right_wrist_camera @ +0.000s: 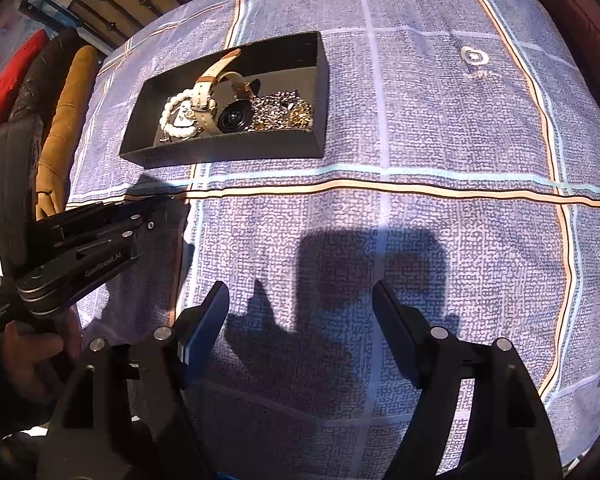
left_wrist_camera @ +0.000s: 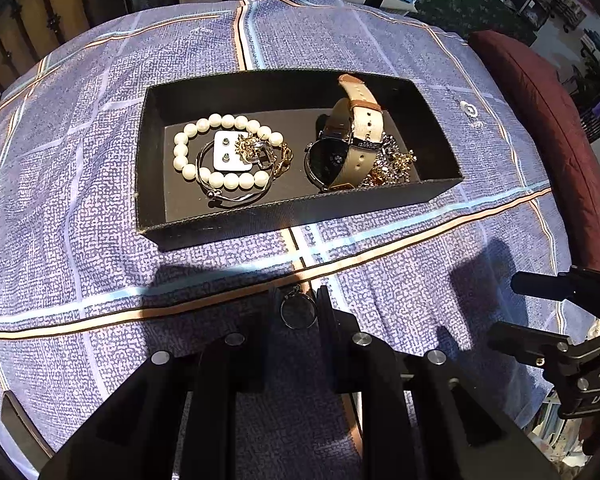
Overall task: Organize jewelry
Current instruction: 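Lower the silver ring into the black box and open the left gripper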
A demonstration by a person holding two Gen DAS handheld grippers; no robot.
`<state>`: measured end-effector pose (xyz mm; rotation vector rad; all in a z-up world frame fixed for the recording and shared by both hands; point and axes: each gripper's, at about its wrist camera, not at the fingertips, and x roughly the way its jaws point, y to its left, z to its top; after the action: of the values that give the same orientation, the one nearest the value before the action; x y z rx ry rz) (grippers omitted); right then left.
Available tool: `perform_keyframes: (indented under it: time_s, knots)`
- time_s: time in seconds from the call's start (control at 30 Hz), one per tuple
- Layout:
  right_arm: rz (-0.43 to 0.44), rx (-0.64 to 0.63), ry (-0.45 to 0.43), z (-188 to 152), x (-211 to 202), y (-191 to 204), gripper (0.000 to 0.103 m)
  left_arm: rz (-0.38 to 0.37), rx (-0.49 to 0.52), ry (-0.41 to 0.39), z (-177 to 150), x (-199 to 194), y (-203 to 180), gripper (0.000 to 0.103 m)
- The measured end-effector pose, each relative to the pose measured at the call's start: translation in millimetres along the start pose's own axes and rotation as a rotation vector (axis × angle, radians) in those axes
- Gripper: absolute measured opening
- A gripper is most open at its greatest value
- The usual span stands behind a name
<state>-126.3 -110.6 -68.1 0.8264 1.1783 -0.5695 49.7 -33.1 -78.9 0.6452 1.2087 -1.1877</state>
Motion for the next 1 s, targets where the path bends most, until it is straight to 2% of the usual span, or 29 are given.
perform_keyframes:
  time_s: [0.17, 0.3, 0.67, 0.8, 1.0]
  knots:
    - [0.013, -0.035, 0.016, 2, 5, 15, 0.074, -0.009, 0.004, -0.012, -4, -22, -1, 0.018]
    - [0.008, -0.072, -0.010, 19, 0, 30, 0.074, 0.002, -0.004, -0.041, 6, -40, 2, 0.018]
    - [-0.040, -0.122, -0.168, 106, -44, 55, 0.074, 0.024, -0.017, -0.127, 69, -60, 14, 0.018]
    - [-0.054, -0.136, -0.173, 125, -45, 59, 0.074, 0.031, -0.015, -0.116, 82, -54, 19, 0.018]
    - [-0.068, -0.137, -0.138, 131, -27, 61, 0.074, 0.030, -0.015, -0.064, 86, -31, 21, 0.018]
